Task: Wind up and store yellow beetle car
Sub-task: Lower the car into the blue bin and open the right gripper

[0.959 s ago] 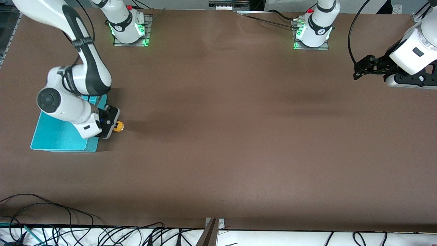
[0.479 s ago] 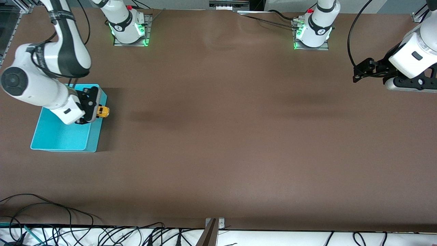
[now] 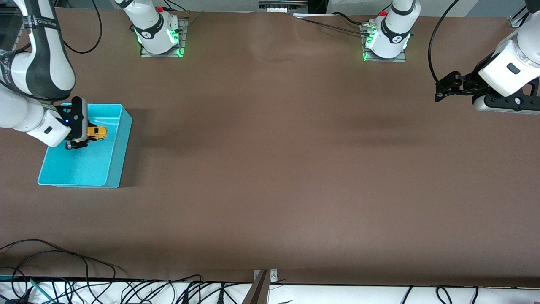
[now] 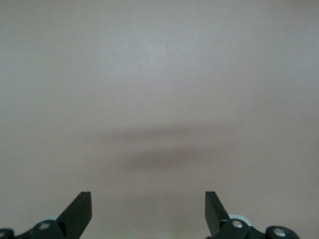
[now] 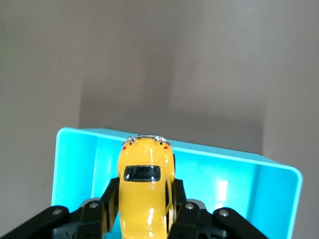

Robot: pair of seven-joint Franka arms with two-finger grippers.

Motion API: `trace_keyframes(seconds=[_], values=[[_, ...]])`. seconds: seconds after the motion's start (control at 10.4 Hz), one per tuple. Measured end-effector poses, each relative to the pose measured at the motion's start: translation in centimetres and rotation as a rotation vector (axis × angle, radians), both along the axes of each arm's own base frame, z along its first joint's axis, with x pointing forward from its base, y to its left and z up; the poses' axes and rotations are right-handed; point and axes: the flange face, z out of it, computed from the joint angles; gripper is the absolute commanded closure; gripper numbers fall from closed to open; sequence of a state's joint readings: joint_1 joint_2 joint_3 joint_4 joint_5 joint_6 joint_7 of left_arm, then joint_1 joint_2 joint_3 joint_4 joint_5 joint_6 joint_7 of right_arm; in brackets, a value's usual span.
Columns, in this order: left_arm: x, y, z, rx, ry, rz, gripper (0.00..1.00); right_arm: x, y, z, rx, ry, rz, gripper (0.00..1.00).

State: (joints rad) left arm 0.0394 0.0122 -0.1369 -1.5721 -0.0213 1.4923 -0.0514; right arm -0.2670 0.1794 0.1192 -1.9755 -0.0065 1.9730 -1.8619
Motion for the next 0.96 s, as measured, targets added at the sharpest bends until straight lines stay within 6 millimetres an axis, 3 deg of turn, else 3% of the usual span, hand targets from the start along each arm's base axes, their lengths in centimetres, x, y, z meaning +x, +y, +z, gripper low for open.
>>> trace_keyframes(seconds=[0.19,0.48,0.77,0.96], values=[[0.0,-0.1,0.0,0.000,0.000,-0.001,0.00,-1.8,-2.4,-0.8,0.015,0.019,0.080,1.00],[0.0,-0.1,0.0,0.000,0.000,-0.002,0.00,-4.3,-7.8,-3.3,0.029,-0.009,0.212,1.00],[0.0,-0.1,0.0,0.000,0.000,-0.003,0.00,-6.0,-10.8,-7.4,0.044,-0.055,0.323,1.00],[0.0,-0.1,0.0,0.000,0.001,-0.001,0.00,-6.9,-12.2,-11.6,0.062,-0.075,0.377,1.00]])
